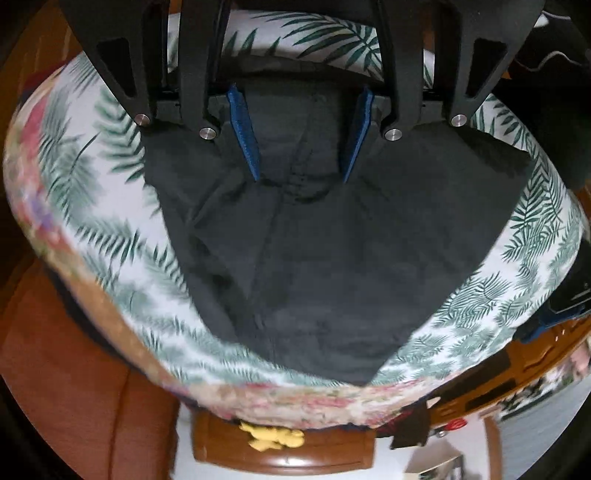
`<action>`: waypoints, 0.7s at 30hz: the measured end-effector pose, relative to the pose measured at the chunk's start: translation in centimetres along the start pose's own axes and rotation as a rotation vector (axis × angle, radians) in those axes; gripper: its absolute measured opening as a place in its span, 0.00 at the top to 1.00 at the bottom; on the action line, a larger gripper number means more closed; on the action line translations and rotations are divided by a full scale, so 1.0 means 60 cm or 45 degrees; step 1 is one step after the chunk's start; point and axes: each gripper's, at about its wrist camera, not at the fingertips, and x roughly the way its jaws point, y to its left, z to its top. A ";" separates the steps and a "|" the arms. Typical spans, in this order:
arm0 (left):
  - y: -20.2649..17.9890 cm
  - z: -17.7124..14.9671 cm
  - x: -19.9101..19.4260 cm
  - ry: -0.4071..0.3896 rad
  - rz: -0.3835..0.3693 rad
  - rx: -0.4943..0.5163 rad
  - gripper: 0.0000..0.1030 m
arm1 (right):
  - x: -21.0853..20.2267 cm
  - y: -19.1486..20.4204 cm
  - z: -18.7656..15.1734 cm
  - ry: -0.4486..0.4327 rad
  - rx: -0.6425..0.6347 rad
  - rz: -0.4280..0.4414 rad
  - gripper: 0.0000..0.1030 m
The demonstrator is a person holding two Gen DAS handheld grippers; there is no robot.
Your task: Fold large clothes
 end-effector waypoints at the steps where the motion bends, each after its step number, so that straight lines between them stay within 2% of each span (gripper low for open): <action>1: 0.001 0.002 0.005 0.001 -0.003 0.005 0.51 | -0.004 -0.002 -0.003 -0.008 0.009 -0.003 0.54; 11: 0.021 0.041 0.099 0.037 -0.046 0.043 0.51 | -0.099 -0.036 -0.049 -0.117 0.111 -0.150 0.53; 15: 0.031 0.061 0.137 0.059 -0.042 0.050 0.51 | -0.102 -0.071 -0.069 -0.104 0.197 -0.175 0.53; 21: 0.055 0.087 0.192 0.103 -0.021 0.030 0.51 | -0.075 -0.098 -0.077 -0.082 0.263 -0.149 0.53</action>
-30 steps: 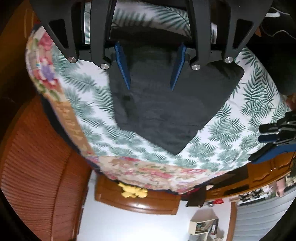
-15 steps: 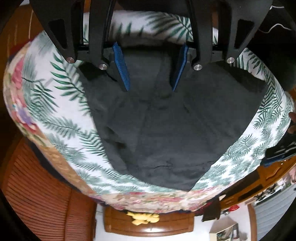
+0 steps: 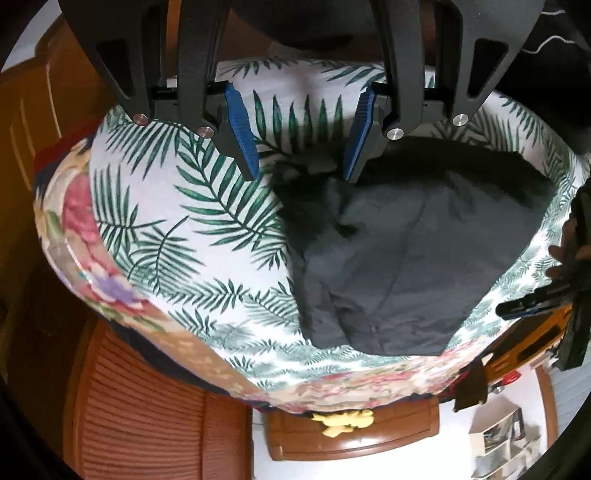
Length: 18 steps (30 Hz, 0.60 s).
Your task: Fold large clothes
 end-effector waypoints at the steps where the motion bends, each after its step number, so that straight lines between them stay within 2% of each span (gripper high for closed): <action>1: 0.006 0.004 0.009 0.009 0.003 -0.009 0.51 | 0.004 -0.002 0.001 0.000 0.012 0.021 0.53; 10: 0.050 0.037 0.092 0.083 0.030 -0.051 0.50 | 0.040 -0.003 0.007 0.019 0.027 0.085 0.53; 18: 0.085 0.062 0.150 0.106 0.034 -0.088 0.48 | 0.052 -0.002 -0.001 0.036 0.042 0.118 0.52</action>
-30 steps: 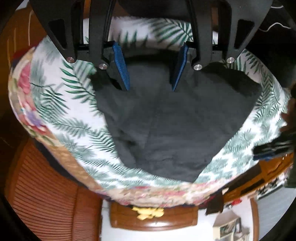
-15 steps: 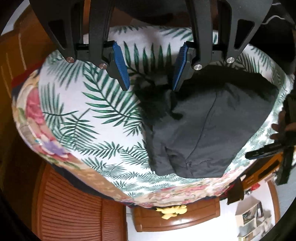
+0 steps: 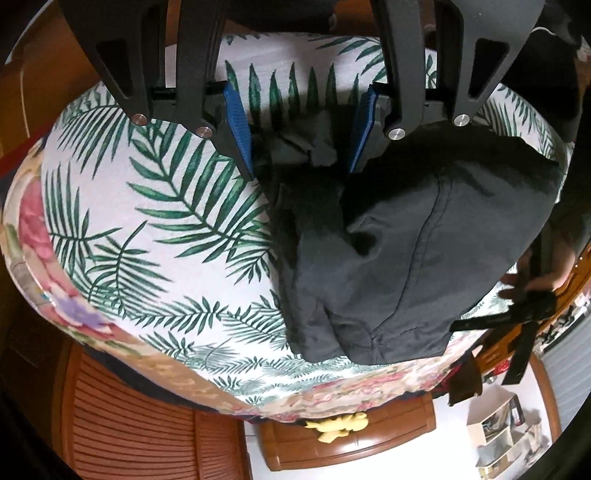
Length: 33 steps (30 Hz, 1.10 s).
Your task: Fold large clothes
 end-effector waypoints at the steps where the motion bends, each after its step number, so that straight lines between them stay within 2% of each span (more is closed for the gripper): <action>1: 0.005 0.003 0.006 0.007 0.002 -0.006 0.48 | 0.002 0.003 0.000 0.001 -0.009 -0.003 0.52; 6: 0.022 0.011 0.033 0.031 0.034 -0.027 0.43 | 0.012 0.008 0.004 0.007 -0.022 0.002 0.52; 9: 0.027 0.009 0.048 0.060 0.041 -0.029 0.35 | 0.017 0.010 0.006 0.005 -0.026 0.004 0.52; 11: 0.029 0.008 0.054 0.062 0.055 -0.027 0.25 | 0.017 0.011 0.005 0.004 -0.026 0.004 0.52; 14: 0.038 0.007 0.063 0.066 0.054 -0.051 0.17 | 0.016 0.011 0.004 0.001 -0.021 0.007 0.52; 17: 0.047 0.006 0.065 0.073 0.019 -0.095 0.17 | 0.018 0.009 0.005 0.000 -0.006 0.013 0.52; 23: 0.044 0.005 0.063 0.061 0.035 -0.101 0.17 | 0.017 -0.005 0.005 -0.023 0.103 0.085 0.51; 26: 0.044 0.007 0.062 0.067 0.037 -0.095 0.17 | 0.016 0.000 0.008 -0.021 0.091 0.097 0.54; 28: 0.045 0.009 0.061 0.071 0.020 -0.101 0.20 | 0.017 0.000 0.009 -0.019 0.095 0.117 0.62; 29: 0.046 0.010 0.061 0.071 0.003 -0.106 0.26 | 0.017 0.000 0.009 -0.022 0.095 0.128 0.66; 30: 0.046 0.012 0.059 0.068 -0.021 -0.119 0.30 | 0.016 0.000 0.010 -0.027 0.090 0.144 0.74; 32: 0.044 0.015 0.054 0.047 -0.015 -0.129 0.49 | 0.006 -0.003 0.015 -0.078 0.088 0.161 0.82; 33: 0.042 0.017 0.051 0.039 -0.003 -0.128 0.55 | 0.002 -0.006 0.018 -0.102 0.091 0.166 0.84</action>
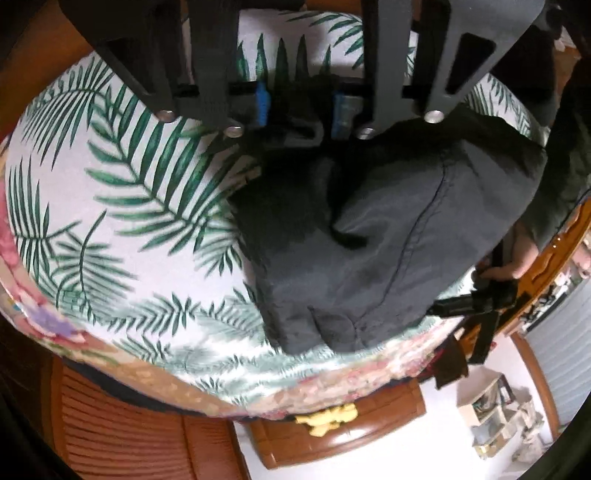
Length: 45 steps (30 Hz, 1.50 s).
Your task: Fold large clothes
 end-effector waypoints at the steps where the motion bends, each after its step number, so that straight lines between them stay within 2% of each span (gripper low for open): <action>1: -0.004 0.002 -0.004 -0.010 0.008 0.006 0.72 | -0.003 0.002 0.004 -0.013 -0.015 -0.008 0.85; 4: -0.021 0.011 -0.024 -0.059 0.073 0.023 0.84 | -0.014 0.014 0.019 -0.059 -0.085 -0.028 0.87; 6: -0.030 0.019 -0.041 -0.102 0.095 0.025 0.99 | -0.020 0.015 0.032 -0.084 -0.103 -0.016 0.88; 9: -0.062 0.044 -0.082 -0.216 0.172 0.067 1.00 | -0.032 0.010 0.055 -0.138 -0.118 -0.003 0.89; 10: -0.068 0.051 -0.092 -0.235 0.159 0.068 1.00 | -0.037 0.008 0.061 -0.156 -0.127 -0.002 0.90; 12: -0.076 0.070 -0.106 -0.225 0.116 0.038 1.00 | -0.042 0.003 0.072 -0.175 -0.149 -0.004 0.90; 18: -0.058 0.064 -0.104 -0.116 0.180 0.055 1.00 | -0.030 -0.010 0.058 -0.140 -0.183 -0.025 0.90; 19: -0.051 0.056 -0.095 -0.079 0.174 0.054 0.97 | -0.028 -0.014 0.055 -0.137 -0.177 -0.022 0.90; 23: -0.029 0.011 -0.059 0.025 0.168 0.027 0.75 | -0.024 -0.023 0.045 -0.128 -0.157 -0.020 0.90; 25: -0.024 -0.009 -0.036 0.092 0.140 0.004 0.72 | -0.023 -0.022 0.044 -0.127 -0.165 -0.032 0.90; 28: -0.024 -0.021 -0.017 0.114 0.165 0.020 0.65 | -0.022 -0.017 0.041 -0.121 -0.184 -0.052 0.90; 31: -0.012 -0.016 0.001 0.136 0.162 -0.028 0.54 | -0.021 -0.014 0.040 -0.114 -0.188 -0.065 0.90; 32: -0.008 -0.015 0.006 0.141 0.168 -0.035 0.43 | -0.021 -0.013 0.038 -0.112 -0.186 -0.068 0.90; 34: -0.001 -0.011 0.015 0.146 0.201 -0.028 0.31 | -0.019 -0.013 0.036 -0.108 -0.179 -0.073 0.90; 35: 0.005 -0.010 0.020 0.149 0.216 -0.033 0.18 | -0.018 -0.013 0.035 -0.106 -0.175 -0.075 0.90; 37: 0.021 -0.011 0.029 0.149 0.256 -0.059 0.00 | -0.017 -0.014 0.032 -0.103 -0.166 -0.078 0.90; 40: 0.045 -0.014 0.044 0.185 0.149 -0.151 0.00 | -0.012 -0.015 0.030 -0.097 -0.155 -0.080 0.90; 43: 0.043 -0.011 0.047 0.166 0.106 -0.142 0.00 | -0.005 -0.020 0.032 -0.088 -0.151 -0.077 0.90; 45: 0.036 -0.010 0.046 0.147 0.068 -0.134 0.08 | -0.004 -0.022 0.032 -0.091 -0.149 -0.067 0.90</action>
